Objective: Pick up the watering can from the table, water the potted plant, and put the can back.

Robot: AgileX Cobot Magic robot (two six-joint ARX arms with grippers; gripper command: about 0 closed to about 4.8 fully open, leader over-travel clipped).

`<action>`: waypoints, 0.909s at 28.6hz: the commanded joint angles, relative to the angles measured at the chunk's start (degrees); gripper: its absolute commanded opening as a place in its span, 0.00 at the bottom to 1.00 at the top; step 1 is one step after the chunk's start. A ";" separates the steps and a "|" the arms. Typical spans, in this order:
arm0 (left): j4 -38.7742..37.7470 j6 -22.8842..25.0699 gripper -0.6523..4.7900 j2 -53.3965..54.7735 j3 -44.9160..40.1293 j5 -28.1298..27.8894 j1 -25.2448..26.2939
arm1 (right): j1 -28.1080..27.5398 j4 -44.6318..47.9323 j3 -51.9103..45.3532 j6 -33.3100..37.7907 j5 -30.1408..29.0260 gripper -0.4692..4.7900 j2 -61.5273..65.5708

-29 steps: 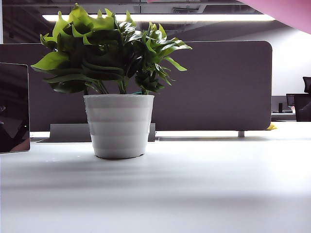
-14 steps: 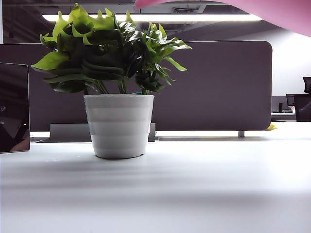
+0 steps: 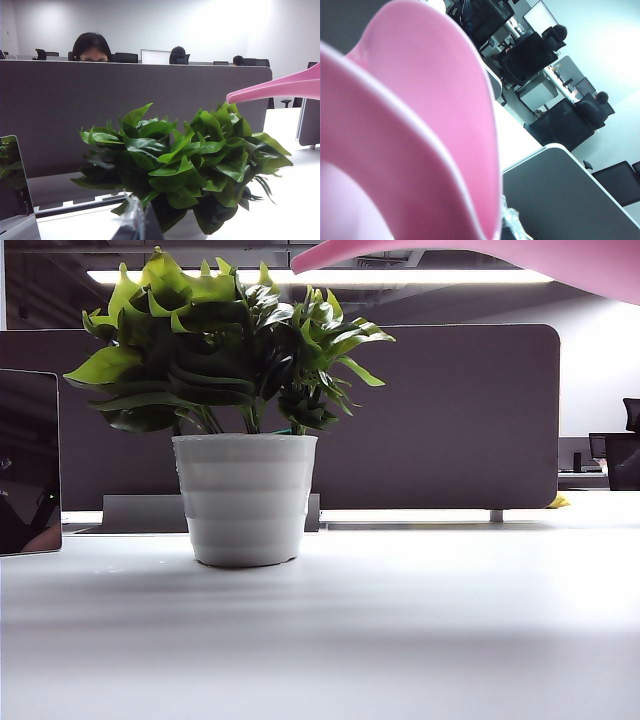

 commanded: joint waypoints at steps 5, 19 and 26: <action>0.48 0.26 0.11 0.07 0.07 0.24 0.09 | 0.02 5.88 0.81 -1.20 -0.11 0.08 -0.48; 0.35 0.26 0.11 0.07 0.02 0.24 0.09 | 0.02 9.20 0.85 -4.00 -0.50 0.08 0.28; 0.35 0.26 0.11 0.07 0.04 0.24 0.09 | 0.02 10.10 0.87 -4.92 -0.52 0.08 0.28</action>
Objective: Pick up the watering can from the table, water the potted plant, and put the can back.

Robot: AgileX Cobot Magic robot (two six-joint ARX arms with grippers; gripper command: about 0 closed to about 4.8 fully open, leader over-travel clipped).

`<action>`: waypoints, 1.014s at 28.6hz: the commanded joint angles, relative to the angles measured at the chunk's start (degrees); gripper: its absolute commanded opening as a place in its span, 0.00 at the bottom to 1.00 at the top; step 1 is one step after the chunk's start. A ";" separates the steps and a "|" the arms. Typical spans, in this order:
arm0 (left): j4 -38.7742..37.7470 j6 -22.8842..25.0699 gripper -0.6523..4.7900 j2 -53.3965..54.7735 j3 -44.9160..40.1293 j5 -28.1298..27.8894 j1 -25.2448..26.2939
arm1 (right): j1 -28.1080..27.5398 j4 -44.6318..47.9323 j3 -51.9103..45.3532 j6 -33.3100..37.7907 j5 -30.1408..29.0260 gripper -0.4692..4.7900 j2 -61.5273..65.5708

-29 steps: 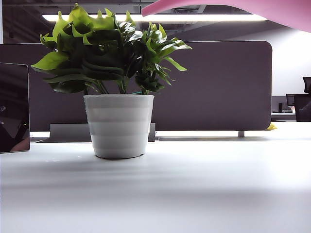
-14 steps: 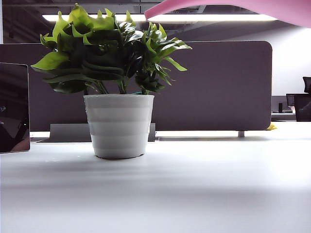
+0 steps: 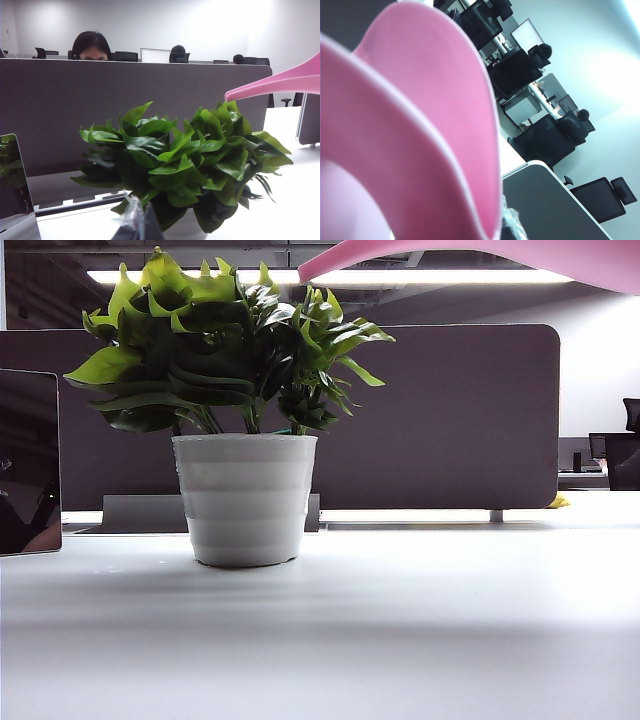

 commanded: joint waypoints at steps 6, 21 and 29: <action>0.57 0.26 0.11 0.07 0.09 0.24 0.09 | 2.97 5.73 1.27 -2.82 0.20 0.08 -0.46; 0.26 0.24 0.11 0.07 0.09 0.26 0.11 | 4.24 5.11 8.07 -5.62 2.32 0.08 2.51; 0.26 0.26 0.11 0.07 0.09 0.24 0.11 | 4.24 3.76 8.79 -6.86 2.32 0.08 2.51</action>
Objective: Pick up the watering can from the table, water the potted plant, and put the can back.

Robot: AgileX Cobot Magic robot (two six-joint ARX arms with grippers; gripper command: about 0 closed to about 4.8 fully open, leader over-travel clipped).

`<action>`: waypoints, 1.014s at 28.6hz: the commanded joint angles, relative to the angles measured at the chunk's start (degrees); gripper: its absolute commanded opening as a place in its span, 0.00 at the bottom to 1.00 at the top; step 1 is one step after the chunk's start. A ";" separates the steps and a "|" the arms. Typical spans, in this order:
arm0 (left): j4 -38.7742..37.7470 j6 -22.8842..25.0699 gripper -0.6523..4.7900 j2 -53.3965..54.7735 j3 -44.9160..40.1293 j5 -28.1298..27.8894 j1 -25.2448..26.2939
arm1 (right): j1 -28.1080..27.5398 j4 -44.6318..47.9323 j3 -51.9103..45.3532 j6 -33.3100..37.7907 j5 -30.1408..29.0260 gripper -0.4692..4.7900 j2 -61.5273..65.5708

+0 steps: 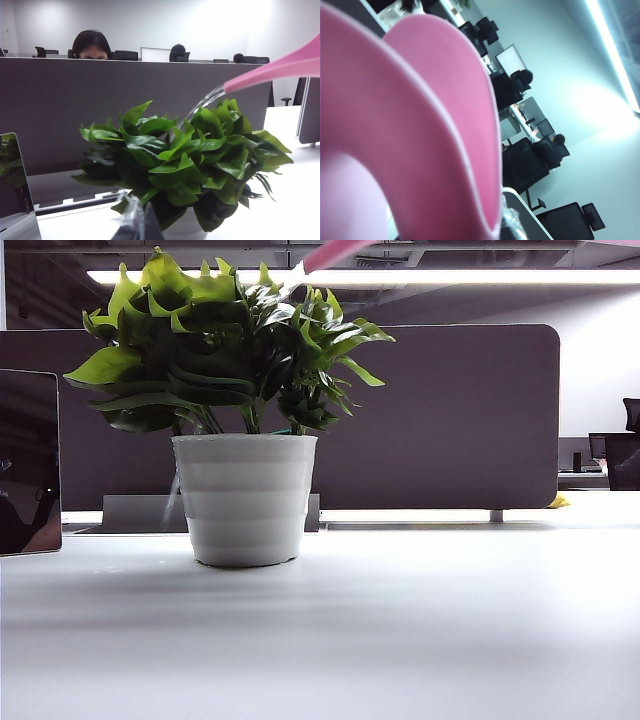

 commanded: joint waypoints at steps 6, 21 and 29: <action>0.46 0.28 0.11 0.07 0.09 0.24 0.11 | 0.11 2.69 1.11 0.28 -0.11 0.08 -0.63; 0.42 0.26 0.11 0.07 -1.73 0.24 0.13 | -0.02 2.86 1.51 8.68 -0.57 0.08 -1.92; -0.55 0.28 0.11 0.07 -3.89 0.24 0.17 | -2.16 -1.79 1.40 18.95 -1.99 0.08 -2.86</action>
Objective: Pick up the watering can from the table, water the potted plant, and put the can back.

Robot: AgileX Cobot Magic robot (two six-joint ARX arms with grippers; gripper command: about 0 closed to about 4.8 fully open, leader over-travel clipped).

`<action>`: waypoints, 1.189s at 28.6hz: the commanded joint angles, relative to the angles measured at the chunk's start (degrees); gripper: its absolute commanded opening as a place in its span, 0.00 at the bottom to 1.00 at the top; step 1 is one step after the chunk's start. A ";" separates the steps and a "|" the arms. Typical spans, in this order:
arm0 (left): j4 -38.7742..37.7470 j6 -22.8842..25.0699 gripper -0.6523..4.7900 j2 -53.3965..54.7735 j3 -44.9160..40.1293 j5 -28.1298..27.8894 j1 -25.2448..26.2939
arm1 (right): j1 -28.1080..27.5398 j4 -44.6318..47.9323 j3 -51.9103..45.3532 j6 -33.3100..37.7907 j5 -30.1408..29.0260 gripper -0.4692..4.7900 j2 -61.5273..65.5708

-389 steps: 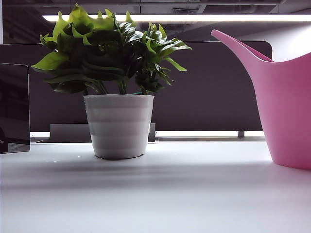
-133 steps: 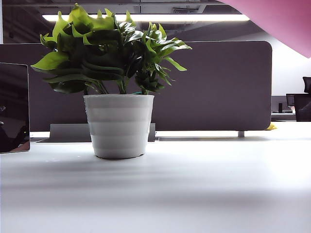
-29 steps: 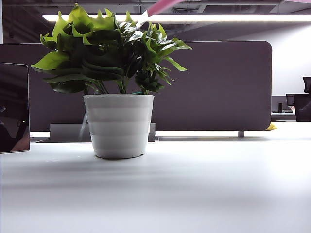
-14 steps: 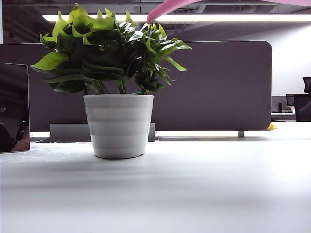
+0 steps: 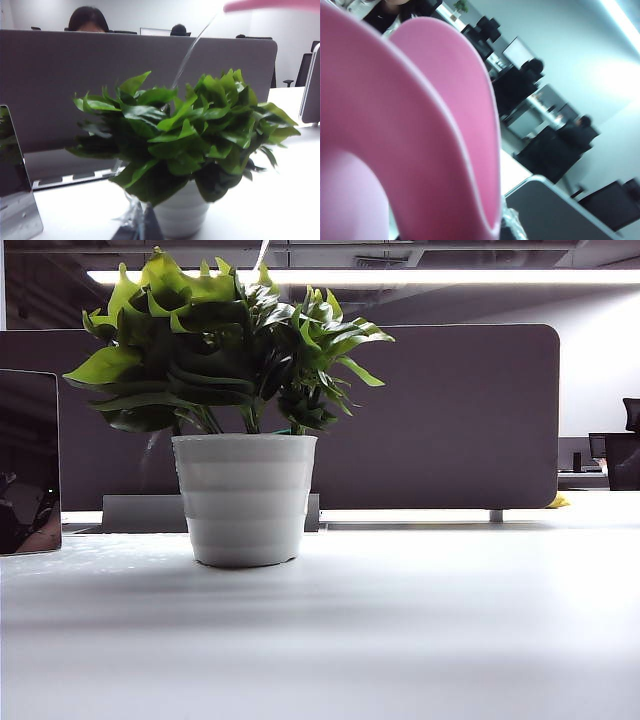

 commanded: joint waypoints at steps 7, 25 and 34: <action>0.17 0.28 0.11 0.07 -2.89 0.24 0.17 | -5.44 -3.45 -0.02 12.96 -7.13 0.08 -0.74; -0.92 0.28 0.11 0.04 -12.00 0.24 0.26 | -13.27 0.11 -7.32 24.98 -15.96 0.08 -3.17; -0.92 0.28 0.11 0.04 -14.80 0.26 4.68 | -18.78 7.48 -15.39 30.97 -21.38 0.08 -5.77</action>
